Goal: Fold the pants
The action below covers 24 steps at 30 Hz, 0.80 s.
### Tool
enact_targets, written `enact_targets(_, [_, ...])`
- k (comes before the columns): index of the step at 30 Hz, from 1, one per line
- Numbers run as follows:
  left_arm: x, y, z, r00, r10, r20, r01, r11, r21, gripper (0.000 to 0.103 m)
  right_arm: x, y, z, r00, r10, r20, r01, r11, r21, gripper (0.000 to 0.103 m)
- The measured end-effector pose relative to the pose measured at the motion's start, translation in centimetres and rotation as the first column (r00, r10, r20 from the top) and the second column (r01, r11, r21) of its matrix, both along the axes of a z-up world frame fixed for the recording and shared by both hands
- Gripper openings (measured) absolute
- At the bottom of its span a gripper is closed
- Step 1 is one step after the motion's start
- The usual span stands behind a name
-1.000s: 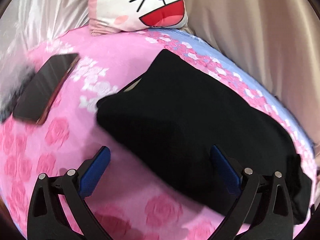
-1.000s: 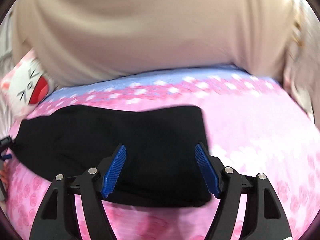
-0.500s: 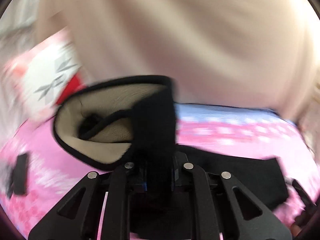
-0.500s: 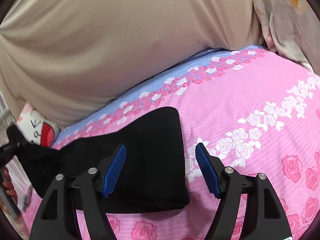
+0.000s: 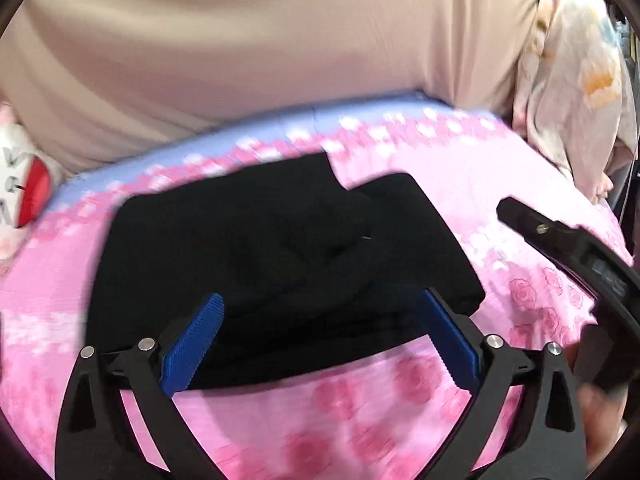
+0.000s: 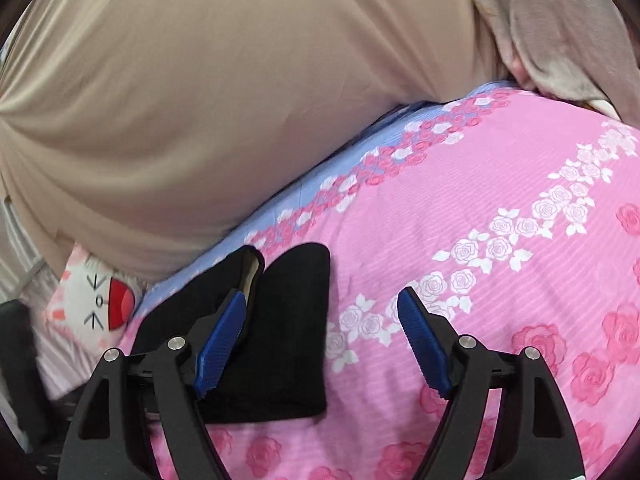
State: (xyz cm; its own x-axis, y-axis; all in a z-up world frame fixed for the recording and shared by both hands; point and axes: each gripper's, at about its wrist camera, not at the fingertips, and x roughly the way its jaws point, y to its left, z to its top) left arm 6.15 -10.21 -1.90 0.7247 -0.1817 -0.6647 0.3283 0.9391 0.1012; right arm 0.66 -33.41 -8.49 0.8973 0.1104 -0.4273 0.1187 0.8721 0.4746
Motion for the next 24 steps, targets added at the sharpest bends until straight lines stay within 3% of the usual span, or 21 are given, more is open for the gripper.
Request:
enact_targets(3, [-0.6,3.5,1.8,0.995,0.082,0.055,-0.083,0.996,0.025,0.096,0.8,1.5,1.2,0.998,0.063,-0.031,-0.066,0.992,-0.110,0.077])
enact_targets(5, [0.0,6.1,2.1,0.985,0.166,0.049,-0.167,0.986,0.010,0.096,2.3,3.4,2.2,0.986,0.144,-0.080,-0.154,0.979,-0.137,0.076])
enact_targets(7, [0.6,8.2,2.0,0.972,0.233,0.036,-0.234,0.972,0.001,0.096,4.5,5.4,2.3,0.962,0.232,-0.146,-0.250,0.961,-0.119,0.076])
enact_targets(8, [1.3,10.1,1.8,0.954,0.299,0.028,-0.299,0.954,0.004,0.096,5.7,6.3,2.0,0.948,0.264,-0.178,-0.284,0.954,-0.094,0.076])
enact_targets(13, [1.4,15.4,1.3,0.915,0.404,-0.005,-0.404,0.915,-0.018,0.096,10.1,9.9,-0.5,0.900,0.337,-0.277,-0.351,0.936,-0.003,0.077])
enact_targets(14, [1.4,16.1,1.1,0.912,0.410,-0.008,-0.410,0.912,-0.020,0.096,10.5,10.3,-0.8,0.900,0.333,-0.281,-0.348,0.938,-0.002,0.071])
enact_targets(15, [1.4,16.3,0.9,0.911,0.412,-0.012,-0.412,0.911,-0.019,0.096,10.8,11.0,-1.0,0.903,0.331,-0.275,-0.347,0.938,-0.011,0.041])
enact_targets(16, [1.6,16.5,0.8,0.911,0.412,-0.016,-0.413,0.911,-0.017,0.096,11.0,11.6,-1.0,0.900,0.343,-0.268,-0.360,0.933,-0.016,0.025])
enact_targets(17, [1.6,16.8,0.8,0.912,0.411,-0.016,-0.411,0.911,-0.019,0.096,11.2,12.0,-0.8,0.897,0.352,-0.267,-0.369,0.929,-0.014,0.016])
enact_targets(21, [1.2,17.1,1.2,0.919,0.394,0.000,-0.394,0.919,-0.031,0.096,8.7,11.5,3.8,0.916,0.378,-0.132,-0.385,0.923,-0.027,0.012])
enact_targets(24, [0.9,17.0,1.1,0.927,0.374,0.009,-0.373,0.927,-0.051,0.098,6.1,9.7,5.5,0.953,0.286,-0.100,-0.297,0.947,-0.124,0.013])
